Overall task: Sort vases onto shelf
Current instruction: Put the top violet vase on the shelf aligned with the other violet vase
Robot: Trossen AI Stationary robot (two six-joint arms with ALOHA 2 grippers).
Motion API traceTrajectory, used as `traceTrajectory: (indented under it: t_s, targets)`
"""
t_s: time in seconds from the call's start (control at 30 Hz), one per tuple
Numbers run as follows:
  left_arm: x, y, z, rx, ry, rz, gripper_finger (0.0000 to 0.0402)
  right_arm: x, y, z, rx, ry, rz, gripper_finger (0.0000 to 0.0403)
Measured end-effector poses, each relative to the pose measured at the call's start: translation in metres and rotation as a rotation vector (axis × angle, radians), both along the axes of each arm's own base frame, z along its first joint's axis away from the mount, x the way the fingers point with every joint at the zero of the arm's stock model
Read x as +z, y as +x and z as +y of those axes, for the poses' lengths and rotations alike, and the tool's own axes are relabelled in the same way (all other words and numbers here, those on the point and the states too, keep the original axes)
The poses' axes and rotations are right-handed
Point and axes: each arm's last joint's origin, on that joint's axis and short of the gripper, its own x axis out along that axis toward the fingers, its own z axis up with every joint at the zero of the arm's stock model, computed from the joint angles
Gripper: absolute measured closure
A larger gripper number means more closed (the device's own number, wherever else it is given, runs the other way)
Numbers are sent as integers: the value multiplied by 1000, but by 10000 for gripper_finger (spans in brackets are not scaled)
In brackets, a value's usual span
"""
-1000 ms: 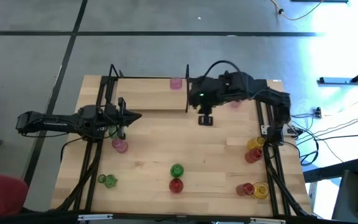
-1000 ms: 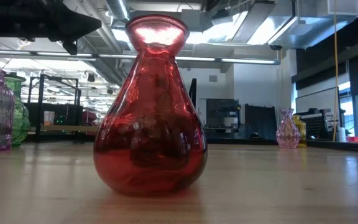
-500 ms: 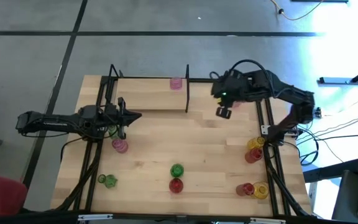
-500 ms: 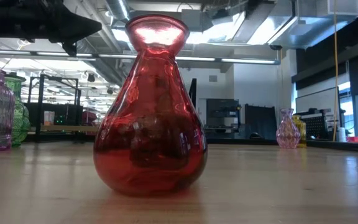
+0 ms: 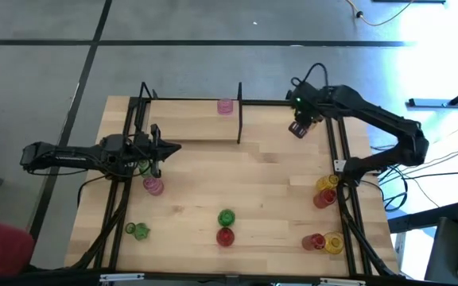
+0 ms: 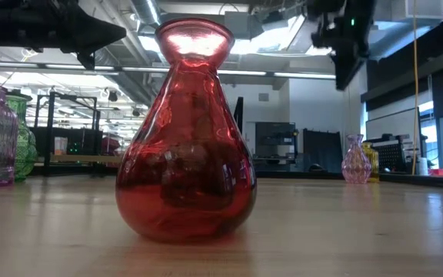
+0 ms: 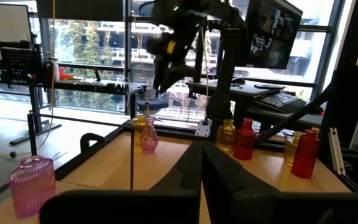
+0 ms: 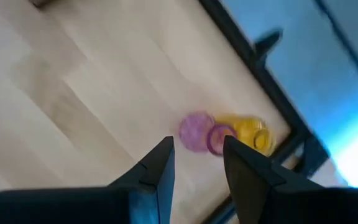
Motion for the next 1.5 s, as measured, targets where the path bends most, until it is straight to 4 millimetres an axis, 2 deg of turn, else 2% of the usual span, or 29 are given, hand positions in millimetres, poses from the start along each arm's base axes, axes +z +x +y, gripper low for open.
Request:
traceTrajectory:
  t_s: [0.17, 0.37, 0.63, 0.9, 1.17, 1.5]
  targets:
    - [0, 0, 0, 0, 0, 0, 401, -27, -3, -22, -75, 95, 23, 281]
    - [0, 0, 0, 0, 0, 0, 401, -40, -5, -38, -173, 143, 31, 281]
    - [0, 0, 0, 0, 0, 0, 401, -53, -4, -53, -217, 190, 56, 281]
    - [0, 0, 0, 0, 0, 0, 401, -67, 3, -59, -220, 209, 110, 281]
    - [0, 0, 0, 0, 0, 0, 401, -86, -3, -57, -220, 226, 179, 281]
    - [0, 0, 0, -1, 0, 0, 401, -87, -2, -62, -195, 203, 153, 281]
